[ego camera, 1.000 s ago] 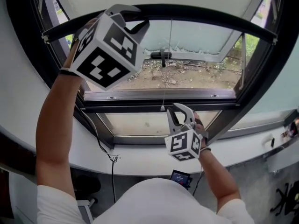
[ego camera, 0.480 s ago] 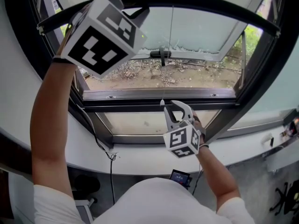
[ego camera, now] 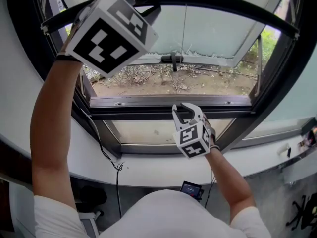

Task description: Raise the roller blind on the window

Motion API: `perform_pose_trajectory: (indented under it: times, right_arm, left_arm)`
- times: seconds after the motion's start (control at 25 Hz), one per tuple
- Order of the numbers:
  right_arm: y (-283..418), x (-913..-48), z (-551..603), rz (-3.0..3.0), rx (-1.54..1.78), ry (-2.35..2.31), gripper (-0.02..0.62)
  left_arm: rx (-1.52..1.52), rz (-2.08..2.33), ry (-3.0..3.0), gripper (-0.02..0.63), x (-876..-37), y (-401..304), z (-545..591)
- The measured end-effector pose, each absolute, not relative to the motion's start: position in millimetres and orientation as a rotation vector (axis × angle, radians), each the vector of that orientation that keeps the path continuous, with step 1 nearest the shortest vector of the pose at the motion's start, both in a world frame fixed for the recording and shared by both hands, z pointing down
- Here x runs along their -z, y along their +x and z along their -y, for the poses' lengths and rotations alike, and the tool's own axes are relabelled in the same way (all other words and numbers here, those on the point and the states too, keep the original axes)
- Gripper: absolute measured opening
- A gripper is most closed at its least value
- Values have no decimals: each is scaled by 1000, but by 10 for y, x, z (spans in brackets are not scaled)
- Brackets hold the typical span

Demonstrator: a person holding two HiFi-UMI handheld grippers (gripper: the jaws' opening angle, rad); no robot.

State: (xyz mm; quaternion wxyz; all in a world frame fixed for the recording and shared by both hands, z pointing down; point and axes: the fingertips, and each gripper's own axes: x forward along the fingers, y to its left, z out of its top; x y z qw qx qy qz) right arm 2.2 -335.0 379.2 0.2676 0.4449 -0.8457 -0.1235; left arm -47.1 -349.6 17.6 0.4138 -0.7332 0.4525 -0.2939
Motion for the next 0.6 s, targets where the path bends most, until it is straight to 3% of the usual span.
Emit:
perform_pose_trajectory:
  times: [0.6]
  right_arm:
    - [-181,-3947,3658,2312,171,1183,118]
  left_arm:
    - [746,-1145,-1823,86,-96,-481,3485]
